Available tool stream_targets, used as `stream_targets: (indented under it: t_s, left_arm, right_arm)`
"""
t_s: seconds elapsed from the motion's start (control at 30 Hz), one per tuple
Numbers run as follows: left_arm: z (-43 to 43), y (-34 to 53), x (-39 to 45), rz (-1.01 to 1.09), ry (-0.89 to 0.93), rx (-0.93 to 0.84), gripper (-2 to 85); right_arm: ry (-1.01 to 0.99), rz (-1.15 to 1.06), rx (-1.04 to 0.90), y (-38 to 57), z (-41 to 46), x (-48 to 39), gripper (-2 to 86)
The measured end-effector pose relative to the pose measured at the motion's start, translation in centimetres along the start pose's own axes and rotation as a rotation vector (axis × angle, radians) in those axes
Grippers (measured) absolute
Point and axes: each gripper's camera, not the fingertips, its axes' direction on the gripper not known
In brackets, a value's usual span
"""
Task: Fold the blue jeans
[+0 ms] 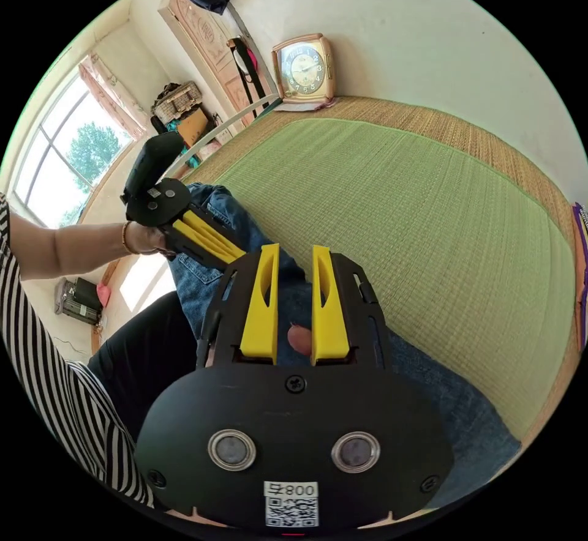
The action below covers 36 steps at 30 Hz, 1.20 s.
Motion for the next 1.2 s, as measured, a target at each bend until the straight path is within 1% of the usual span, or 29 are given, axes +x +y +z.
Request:
stream_targets:
  t_s: [0.07, 0.13, 0.2, 0.23, 0.3, 0.33, 0.43, 0.47, 0.53, 0.6, 0.67, 0.73, 0.9, 1.0, 1.07, 1.2]
  left_arm:
    - [-0.5, -0.9, 0.6, -0.004, -0.019, 0.031, 1.2]
    - [-1.3, -1.6, 0.8, -0.017, -0.046, 0.065, 2.6]
    - [-1.8, -2.6, 0.6, -0.034, -0.032, 0.092, 5.3]
    - [-1.5, -3.5, 0.3, -0.040, -0.012, 0.078, 7.5]
    - [0.0, -5.2, 0.0, -0.039, 0.039, 0.002, 9.3]
    - [1.4, -6.3, 0.0, -0.031, 0.078, -0.069, 9.6]
    - [3.6, -7.8, 1.3, 0.003, 0.073, -0.189, 8.1]
    - [3.5, -7.9, 2.1, 0.019, 0.067, -0.187, 6.8]
    - [2.7, -7.3, 3.8, 0.035, 0.024, -0.140, 4.9]
    - [1.1, -5.9, 6.2, 0.059, -0.052, -0.028, 4.1]
    - [-0.8, -3.7, 9.7, 0.089, -0.129, 0.097, 3.5]
    - [-1.5, -2.3, 12.6, 0.113, -0.184, 0.155, 3.3]
    - [-0.9, 0.2, 19.8, 0.182, -0.355, 0.157, 3.0]
    - [-0.5, 1.0, 22.9, 0.206, -0.412, 0.159, 3.0]
    - [-0.1, 1.5, 24.8, 0.217, -0.432, 0.156, 3.0]
    - [0.7, 2.4, 27.6, 0.243, -0.463, 0.143, 2.9]
  right_arm:
    - [-0.069, -0.042, -0.070, 0.3, 1.8, -0.4, 8.8]
    - [-0.021, -0.083, -0.076, 1.6, 2.5, -1.9, 8.4]
    - [0.022, -0.098, -0.041, 2.9, 2.7, -3.2, 7.7]
    - [0.042, -0.098, -0.014, 3.6, 2.8, -3.7, 7.0]
    - [0.079, -0.097, 0.011, 4.2, 3.0, -4.3, 6.0]
    - [0.096, -0.098, 0.022, 4.4, 3.1, -4.4, 5.4]
    - [0.097, -0.102, 0.020, 4.8, 3.5, -4.2, 4.7]
    - [0.084, -0.094, 0.023, 5.0, 3.5, -3.9, 4.8]
    - [0.067, -0.079, 0.038, 5.3, 3.0, -3.3, 5.2]
    - [0.017, -0.055, 0.045, 5.6, 2.2, -2.5, 6.1]
    - [-0.032, -0.016, 0.095, 6.0, 0.0, -1.3, 6.6]
    - [-0.054, 0.002, 0.143, 6.1, -2.0, -0.3, 6.6]
    - [-0.133, 0.009, 0.218, 4.1, -5.0, 1.7, 6.3]
    - [-0.170, -0.007, 0.124, 1.7, -3.5, 2.9, 6.2]
    - [-0.275, 0.036, 0.048, 0.3, -1.6, 4.8, 6.0]
    - [-0.413, 0.145, -0.058, -0.9, 0.6, 8.0, 5.4]
